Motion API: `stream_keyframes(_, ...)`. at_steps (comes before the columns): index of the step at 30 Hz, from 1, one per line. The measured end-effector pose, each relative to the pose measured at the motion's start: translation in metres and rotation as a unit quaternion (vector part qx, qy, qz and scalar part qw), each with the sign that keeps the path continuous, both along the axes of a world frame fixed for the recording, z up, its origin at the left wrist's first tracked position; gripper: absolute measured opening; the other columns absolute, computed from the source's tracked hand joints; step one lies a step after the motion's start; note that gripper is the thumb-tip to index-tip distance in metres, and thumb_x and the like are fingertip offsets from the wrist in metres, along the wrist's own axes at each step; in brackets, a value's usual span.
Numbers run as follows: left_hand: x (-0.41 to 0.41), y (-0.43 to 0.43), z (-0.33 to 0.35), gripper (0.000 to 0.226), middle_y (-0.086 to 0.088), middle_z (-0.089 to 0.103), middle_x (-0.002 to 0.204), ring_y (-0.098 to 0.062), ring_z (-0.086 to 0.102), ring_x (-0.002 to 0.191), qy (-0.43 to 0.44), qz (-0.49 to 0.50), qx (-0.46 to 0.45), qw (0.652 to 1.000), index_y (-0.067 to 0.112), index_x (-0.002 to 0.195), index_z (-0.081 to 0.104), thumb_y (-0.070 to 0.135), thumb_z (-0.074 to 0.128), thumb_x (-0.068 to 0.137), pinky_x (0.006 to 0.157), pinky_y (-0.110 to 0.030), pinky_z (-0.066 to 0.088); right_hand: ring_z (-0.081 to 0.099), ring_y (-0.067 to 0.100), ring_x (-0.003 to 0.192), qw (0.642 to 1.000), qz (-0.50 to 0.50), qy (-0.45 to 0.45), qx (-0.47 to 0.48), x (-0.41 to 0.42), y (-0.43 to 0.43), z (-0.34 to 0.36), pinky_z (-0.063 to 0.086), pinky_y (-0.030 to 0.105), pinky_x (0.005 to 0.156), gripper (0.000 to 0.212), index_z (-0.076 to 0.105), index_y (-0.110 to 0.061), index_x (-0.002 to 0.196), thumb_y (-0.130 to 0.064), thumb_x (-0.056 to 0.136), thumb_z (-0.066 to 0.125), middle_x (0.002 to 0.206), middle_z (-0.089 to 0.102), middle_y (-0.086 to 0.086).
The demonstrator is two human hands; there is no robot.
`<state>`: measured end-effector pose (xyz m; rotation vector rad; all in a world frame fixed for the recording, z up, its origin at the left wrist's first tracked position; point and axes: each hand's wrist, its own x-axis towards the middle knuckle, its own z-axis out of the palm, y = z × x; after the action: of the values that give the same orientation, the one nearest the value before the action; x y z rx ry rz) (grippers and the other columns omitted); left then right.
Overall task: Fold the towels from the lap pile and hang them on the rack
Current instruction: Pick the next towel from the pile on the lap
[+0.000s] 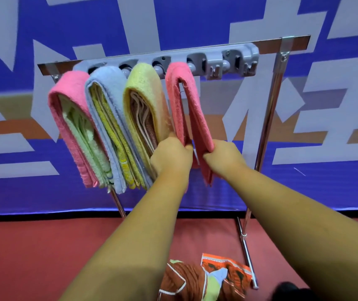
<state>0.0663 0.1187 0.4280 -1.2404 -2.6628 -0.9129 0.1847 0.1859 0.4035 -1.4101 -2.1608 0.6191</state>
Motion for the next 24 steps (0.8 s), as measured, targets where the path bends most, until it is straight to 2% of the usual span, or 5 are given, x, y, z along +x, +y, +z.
stream_keyframes(5, 0.0, 0.011, -0.014, 0.054, -0.015, 0.074, 0.115, -0.039, 0.071, 0.11, -0.075, 0.007, 0.054, 0.996, 0.016, 0.126, 0.057, 0.054, 0.07, 0.091, 0.083, -0.045, 0.055, 0.07, 0.022, 0.058, 0.999, 0.027, 0.03, -0.027, 0.004, 0.003, -0.017, 0.062, 0.037, 0.065, 0.02, 0.063, -0.026, 0.076, -0.014, 0.085, 0.048, 0.071, 0.072, 0.0)
stream_keyframes(11, -0.008, 0.012, -0.025, 0.029, -0.01, 0.077, 0.096, -0.039, 0.072, 0.094, -0.116, 0.005, 0.136, 0.984, 0.026, 0.116, 0.072, 0.033, 0.065, 0.089, 0.072, -0.036, 0.052, 0.065, 0.029, 0.088, 1.0, 0.001, 0.024, -0.019, 0.01, 0.006, -0.028, 0.056, 0.039, 0.077, 0.017, 0.07, -0.021, 0.095, -0.02, 0.088, 0.054, 0.091, 0.072, 0.001)
stream_keyframes(17, -0.011, 0.001, -0.033, 0.028, -0.002, 0.069, 0.083, -0.033, 0.062, 0.08, -0.128, -0.006, 0.14, 0.982, 0.026, 0.112, 0.072, 0.027, 0.061, 0.086, 0.071, -0.031, 0.045, 0.07, 0.025, 0.053, 0.997, -0.063, 0.046, 0.0, 0.012, 0.002, -0.034, 0.063, 0.042, 0.061, 0.015, 0.06, -0.023, 0.089, -0.033, 0.09, 0.048, 0.061, 0.07, 0.001)
stream_keyframes(21, -0.007, -0.002, -0.042, 0.031, -0.004, 0.075, 0.087, -0.036, 0.07, 0.089, -0.153, -0.039, 0.129, 0.979, 0.027, 0.109, 0.073, 0.028, 0.06, 0.08, 0.077, -0.036, 0.057, 0.071, 0.027, 0.064, 1.0, -0.014, 0.022, -0.005, 0.001, -0.012, -0.035, 0.062, 0.041, 0.064, 0.016, 0.061, -0.023, 0.086, -0.032, 0.087, 0.048, 0.075, 0.071, -0.001)
stream_keyframes(24, -0.004, -0.006, -0.047, 0.022, -0.006, 0.077, 0.092, -0.036, 0.07, 0.094, -0.164, -0.057, 0.125, 0.977, 0.022, 0.105, 0.075, 0.029, 0.065, 0.086, 0.074, -0.03, 0.047, 0.067, 0.026, 0.072, 0.999, 0.025, 0.03, -0.007, -0.008, -0.024, -0.035, 0.057, 0.038, 0.063, 0.013, 0.059, -0.025, 0.081, -0.029, 0.089, 0.049, 0.08, 0.07, -0.002)
